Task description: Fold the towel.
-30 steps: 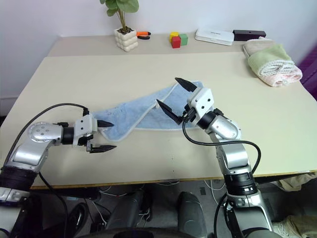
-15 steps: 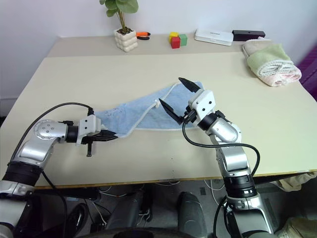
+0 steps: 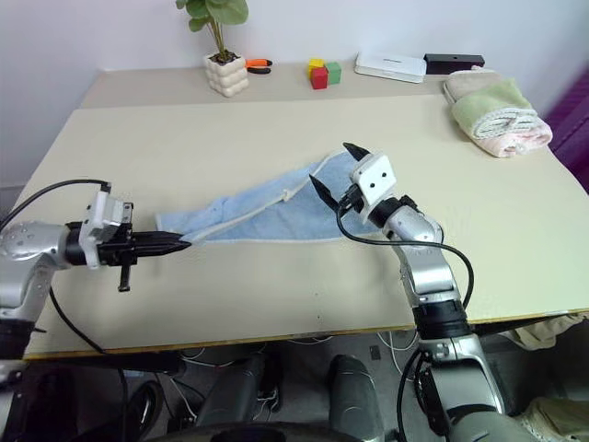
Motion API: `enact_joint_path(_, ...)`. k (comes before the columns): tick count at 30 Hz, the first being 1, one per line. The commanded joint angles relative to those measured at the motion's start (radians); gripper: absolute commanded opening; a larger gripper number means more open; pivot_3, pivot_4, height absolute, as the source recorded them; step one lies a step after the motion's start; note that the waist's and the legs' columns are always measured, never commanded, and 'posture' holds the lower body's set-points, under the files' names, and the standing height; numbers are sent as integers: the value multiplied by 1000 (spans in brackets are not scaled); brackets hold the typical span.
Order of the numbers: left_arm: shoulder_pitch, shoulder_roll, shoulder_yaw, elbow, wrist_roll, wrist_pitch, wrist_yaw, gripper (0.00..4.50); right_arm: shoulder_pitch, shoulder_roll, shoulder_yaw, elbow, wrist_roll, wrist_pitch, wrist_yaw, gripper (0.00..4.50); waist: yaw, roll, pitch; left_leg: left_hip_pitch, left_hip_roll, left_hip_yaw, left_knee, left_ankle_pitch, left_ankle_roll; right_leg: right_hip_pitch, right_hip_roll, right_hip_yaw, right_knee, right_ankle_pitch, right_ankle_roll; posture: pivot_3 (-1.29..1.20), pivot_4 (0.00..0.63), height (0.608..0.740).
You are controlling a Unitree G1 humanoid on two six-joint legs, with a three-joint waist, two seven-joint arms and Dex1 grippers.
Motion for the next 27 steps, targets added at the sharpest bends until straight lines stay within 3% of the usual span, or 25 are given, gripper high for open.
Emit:
enact_joint_path(1,90,43,69,-102,-72,42,-37,39,-98,-24,-2,113,-83,-2,-71,4500,-6,0,0,0,0,0,0,0,0,0,0,0,0,0,0,0,150,740)
enact_joint_path(6,264,64,127,-202,-111,70,-53,39,-215,-108,88,342,-287,-131,-155,4500,-8,1,0,0,0,6,-3,3,-4,-1,0,4,1,0,-1,0,150,740)
enact_joint_path(13,387,45,162,-305,-121,74,-7,39,-367,-171,237,612,-506,-355,-246,4500,-8,1,1,0,1,7,-2,1,-6,-3,0,6,0,-1,-1,0,150,740)
enact_joint_path(20,476,6,155,-402,-124,76,48,39,-535,-150,400,804,-715,-507,-407,4500,-25,0,0,0,1,10,-3,3,-5,-2,1,9,1,-1,-1,0,150,740)
enact_joint_path(24,501,-4,159,-431,-124,75,68,39,-590,-150,548,866,-902,-530,-536,4500,-32,0,0,0,1,11,-3,3,-6,-2,1,9,0,-1,-1,0,150,740)
enact_joint_path(27,521,-5,163,-447,-123,71,76,39,-627,-132,599,913,-959,-521,-603,4500,-33,0,0,0,1,11,-4,3,-6,-3,1,10,1,-1,-1,0,150,740)
